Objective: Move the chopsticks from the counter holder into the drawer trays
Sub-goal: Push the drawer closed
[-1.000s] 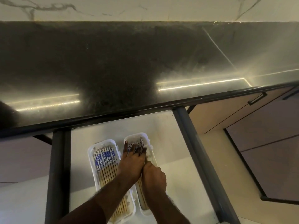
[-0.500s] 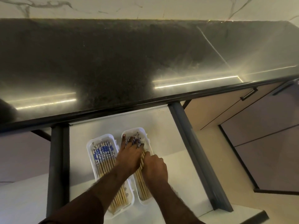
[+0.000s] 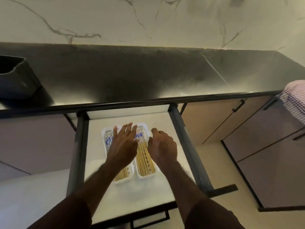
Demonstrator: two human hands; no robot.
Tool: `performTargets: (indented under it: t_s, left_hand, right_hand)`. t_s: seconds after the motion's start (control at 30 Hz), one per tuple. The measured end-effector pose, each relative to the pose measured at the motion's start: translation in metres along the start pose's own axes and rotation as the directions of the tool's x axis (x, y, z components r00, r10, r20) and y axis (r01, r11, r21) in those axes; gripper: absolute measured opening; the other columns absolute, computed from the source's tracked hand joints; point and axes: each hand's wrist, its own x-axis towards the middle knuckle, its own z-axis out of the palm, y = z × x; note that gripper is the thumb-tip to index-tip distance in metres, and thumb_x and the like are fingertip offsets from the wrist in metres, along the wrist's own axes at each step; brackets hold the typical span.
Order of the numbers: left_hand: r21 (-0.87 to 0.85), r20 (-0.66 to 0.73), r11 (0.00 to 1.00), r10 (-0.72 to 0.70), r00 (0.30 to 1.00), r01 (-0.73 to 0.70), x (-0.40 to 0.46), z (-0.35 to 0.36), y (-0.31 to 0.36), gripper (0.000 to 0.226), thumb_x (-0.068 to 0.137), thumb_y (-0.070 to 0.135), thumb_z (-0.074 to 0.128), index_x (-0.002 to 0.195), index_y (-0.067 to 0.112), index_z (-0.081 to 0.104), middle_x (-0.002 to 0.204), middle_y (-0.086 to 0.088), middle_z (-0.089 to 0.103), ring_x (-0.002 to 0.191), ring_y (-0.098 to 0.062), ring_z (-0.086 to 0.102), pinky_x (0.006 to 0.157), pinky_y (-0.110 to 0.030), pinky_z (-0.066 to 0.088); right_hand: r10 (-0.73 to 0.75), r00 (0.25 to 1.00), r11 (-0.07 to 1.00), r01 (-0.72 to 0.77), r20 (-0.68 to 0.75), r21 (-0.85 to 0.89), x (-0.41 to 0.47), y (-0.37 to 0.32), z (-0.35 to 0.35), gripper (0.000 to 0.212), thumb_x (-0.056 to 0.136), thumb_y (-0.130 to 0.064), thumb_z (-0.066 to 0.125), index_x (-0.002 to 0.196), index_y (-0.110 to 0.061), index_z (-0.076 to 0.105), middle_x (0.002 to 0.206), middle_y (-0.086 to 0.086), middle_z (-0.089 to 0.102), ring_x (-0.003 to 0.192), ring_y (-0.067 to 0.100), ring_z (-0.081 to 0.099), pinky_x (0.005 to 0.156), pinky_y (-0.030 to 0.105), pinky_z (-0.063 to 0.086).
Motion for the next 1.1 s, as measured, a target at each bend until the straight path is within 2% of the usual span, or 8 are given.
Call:
performTargets:
  t_s: [0.17, 0.27, 0.33, 0.43, 0.57, 0.7, 0.8, 1.1]
  left_hand:
    - [-0.074, -0.172, 0.990, -0.134, 0.976, 0.123, -0.090, -0.027, 0.000, 0.059, 0.098, 0.035, 0.045, 0.150, 0.015, 0.026, 0.159, -0.005, 0.024, 0.147, -0.022, 0.018, 0.116, -0.042, -0.006]
    - [-0.093, -0.228, 0.986, -0.153, 0.962, 0.135, -0.154, -0.029, 0.003, 0.059, 0.098, 0.038, 0.043, 0.149, 0.011, 0.028, 0.157, -0.009, 0.027, 0.146, -0.024, 0.021, 0.119, -0.046, 0.009]
    - [-0.107, -0.271, 0.984, -0.166, 0.948, 0.142, -0.194, -0.023, 0.006, 0.063, 0.097, 0.042, 0.036, 0.147, 0.006, 0.029, 0.155, -0.013, 0.029, 0.144, -0.027, 0.024, 0.116, -0.049, 0.021]
    - [-0.157, -0.246, 0.973, -0.201, 0.948, 0.166, -0.244, 0.001, 0.010, 0.066, 0.096, 0.046, 0.030, 0.149, 0.007, 0.023, 0.155, -0.010, 0.022, 0.145, -0.022, 0.018, 0.114, -0.046, 0.021]
    - [-0.182, -0.201, 0.976, -0.160, 0.967, 0.123, -0.296, 0.041, 0.011, 0.062, 0.095, 0.038, 0.039, 0.148, 0.008, 0.025, 0.155, -0.010, 0.027, 0.146, -0.023, 0.022, 0.116, -0.044, 0.024]
    - [-0.183, -0.217, 0.980, -0.120, 0.969, 0.080, -0.319, 0.074, 0.003, 0.061, 0.094, 0.032, 0.045, 0.147, 0.009, 0.027, 0.152, -0.013, 0.033, 0.146, -0.021, 0.022, 0.119, -0.037, 0.017]
    - [-0.110, -0.183, 0.987, -0.137, 0.973, 0.118, -0.323, 0.096, -0.014, 0.066, 0.094, 0.034, 0.045, 0.149, 0.006, 0.022, 0.155, -0.016, 0.027, 0.148, -0.023, 0.015, 0.119, -0.044, 0.015]
    - [0.024, -0.001, 0.974, -0.224, 0.975, 0.224, -0.308, 0.113, -0.038, 0.077, 0.092, 0.047, 0.031, 0.153, 0.009, 0.003, 0.159, -0.015, 0.014, 0.149, -0.022, 0.000, 0.120, -0.041, -0.001]
  right_hand:
    - [-0.132, 0.987, 0.991, 0.132, -0.093, -0.011, -0.081, -0.003, -0.026, 0.037, 0.097, -0.034, 0.046, 0.131, -0.019, 0.047, 0.099, 0.004, 0.065, 0.084, 0.024, 0.065, 0.068, 0.035, 0.053]
    - [-0.176, 0.979, 0.983, 0.180, -0.101, 0.027, -0.132, 0.001, -0.027, 0.037, 0.097, -0.036, 0.043, 0.130, -0.019, 0.047, 0.101, 0.004, 0.065, 0.086, 0.026, 0.065, 0.067, 0.034, 0.049]
    - [-0.201, 0.972, 0.978, 0.205, -0.121, 0.022, -0.163, 0.003, -0.020, 0.034, 0.095, -0.037, 0.046, 0.121, -0.017, 0.055, 0.095, 0.004, 0.067, 0.079, 0.025, 0.066, 0.061, 0.032, 0.048]
    - [-0.214, 0.964, 0.976, 0.219, -0.159, 0.012, -0.195, 0.010, 0.000, 0.022, 0.089, -0.034, 0.055, 0.096, -0.015, 0.063, 0.074, 0.002, 0.066, 0.057, 0.020, 0.062, 0.046, 0.026, 0.041]
    - [-0.192, 0.971, 0.980, 0.198, -0.140, 0.027, -0.228, 0.024, 0.039, 0.010, 0.084, -0.028, 0.065, 0.083, -0.019, 0.061, 0.069, -0.003, 0.063, 0.056, 0.013, 0.058, 0.049, 0.018, 0.035]
    - [-0.132, 0.991, 0.991, 0.132, 0.036, 0.004, -0.245, 0.043, 0.086, 0.018, 0.081, -0.030, 0.071, 0.092, -0.018, 0.066, 0.081, -0.001, 0.067, 0.067, 0.014, 0.063, 0.053, 0.021, 0.048]
    - [-0.085, 0.983, 0.992, 0.099, 0.164, -0.079, -0.245, 0.053, 0.114, 0.029, 0.085, -0.029, 0.068, 0.111, -0.016, 0.066, 0.105, 0.003, 0.070, 0.092, 0.020, 0.068, 0.067, 0.030, 0.056]
    - [0.074, 0.952, 0.989, -0.033, 0.298, -0.142, -0.228, 0.052, 0.128, 0.047, 0.091, -0.012, 0.060, 0.136, -0.020, 0.050, 0.143, 0.002, 0.049, 0.139, 0.023, 0.037, 0.085, 0.036, 0.054]
